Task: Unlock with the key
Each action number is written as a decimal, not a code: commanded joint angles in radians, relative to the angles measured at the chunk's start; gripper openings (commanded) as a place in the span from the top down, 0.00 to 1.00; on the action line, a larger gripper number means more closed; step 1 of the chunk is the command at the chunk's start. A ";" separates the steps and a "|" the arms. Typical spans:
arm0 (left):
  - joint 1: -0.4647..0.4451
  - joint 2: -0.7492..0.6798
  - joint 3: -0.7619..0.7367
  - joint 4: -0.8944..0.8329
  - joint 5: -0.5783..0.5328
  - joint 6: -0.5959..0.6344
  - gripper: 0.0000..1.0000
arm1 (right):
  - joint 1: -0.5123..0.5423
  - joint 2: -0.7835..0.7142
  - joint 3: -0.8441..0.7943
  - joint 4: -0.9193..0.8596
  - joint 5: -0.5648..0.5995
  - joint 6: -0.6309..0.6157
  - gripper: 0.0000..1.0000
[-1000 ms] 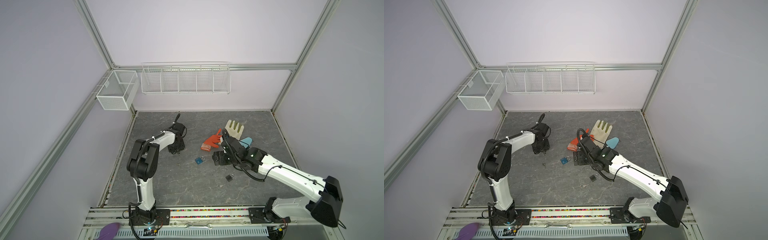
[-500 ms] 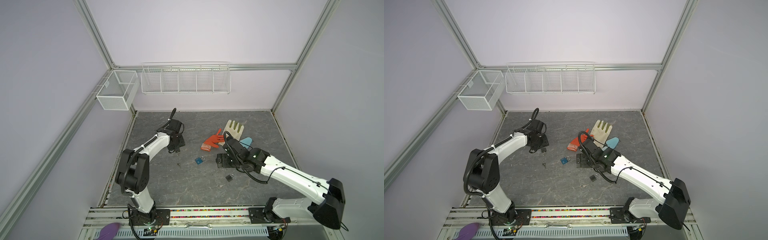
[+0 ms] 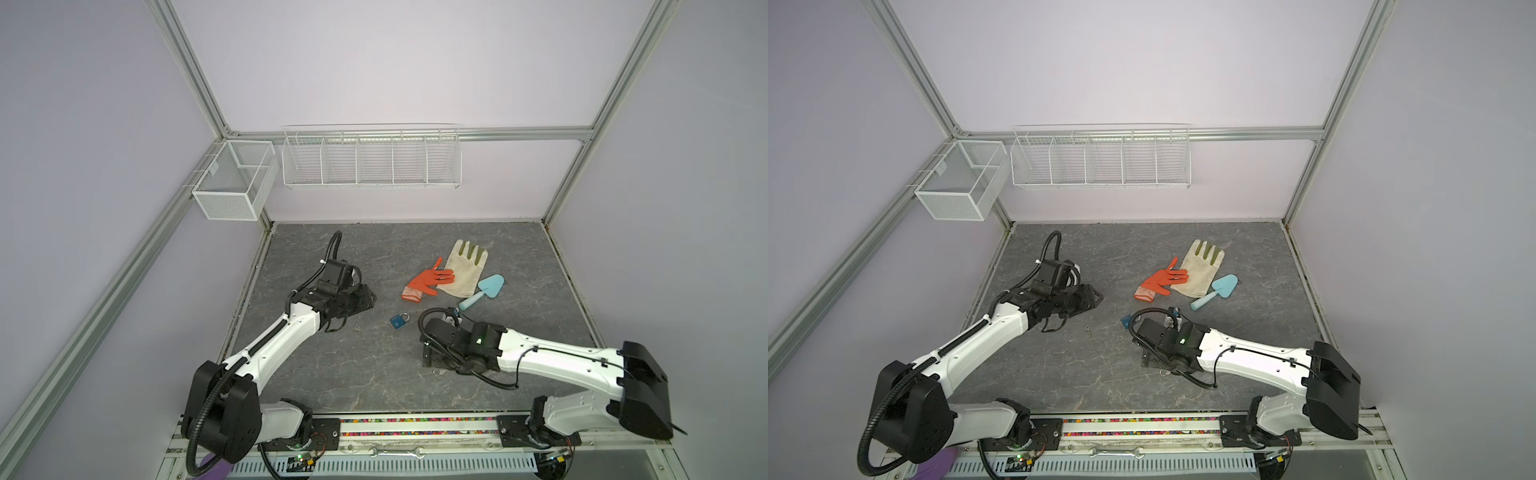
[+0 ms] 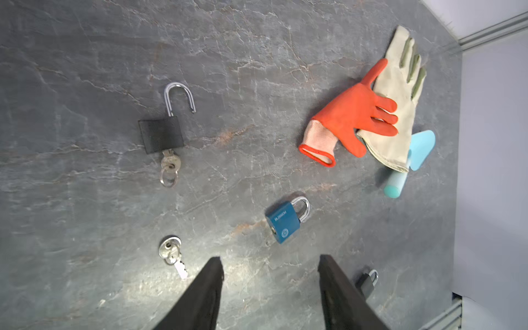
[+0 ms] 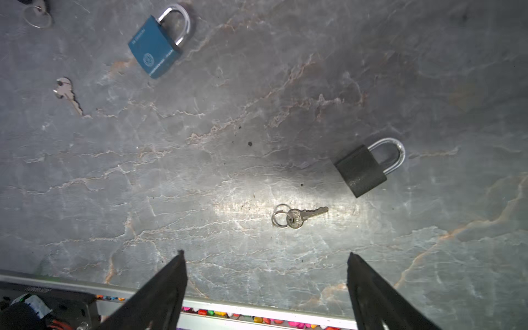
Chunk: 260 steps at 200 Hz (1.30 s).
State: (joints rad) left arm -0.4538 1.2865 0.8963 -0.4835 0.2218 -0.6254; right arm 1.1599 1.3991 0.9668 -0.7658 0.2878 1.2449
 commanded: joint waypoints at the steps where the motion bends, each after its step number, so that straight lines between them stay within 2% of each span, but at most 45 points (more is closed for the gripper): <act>1: -0.014 -0.041 -0.030 0.028 0.053 0.019 0.46 | 0.033 0.028 -0.028 0.012 0.057 0.209 0.19; 35: -0.043 -0.095 -0.067 0.036 0.061 0.019 0.46 | 0.067 0.060 -0.081 0.093 0.042 0.332 0.25; 76: -0.048 -0.131 -0.116 0.070 0.056 0.002 0.46 | 0.070 0.111 -0.111 0.164 0.013 0.349 0.27; 150: -0.048 -0.173 -0.174 0.106 0.038 -0.034 0.45 | 0.062 0.212 -0.113 0.266 -0.054 0.331 0.26; 189: -0.048 -0.175 -0.188 0.132 0.037 -0.050 0.45 | 0.051 0.212 -0.154 0.307 -0.075 0.328 0.26; 260: -0.048 -0.183 -0.192 0.128 0.017 -0.055 0.46 | 0.002 0.190 -0.158 0.265 -0.058 0.283 0.27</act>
State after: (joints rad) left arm -0.4988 1.1206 0.7139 -0.3672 0.2588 -0.6735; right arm 1.1908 1.5757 0.8455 -0.4911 0.2352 1.4975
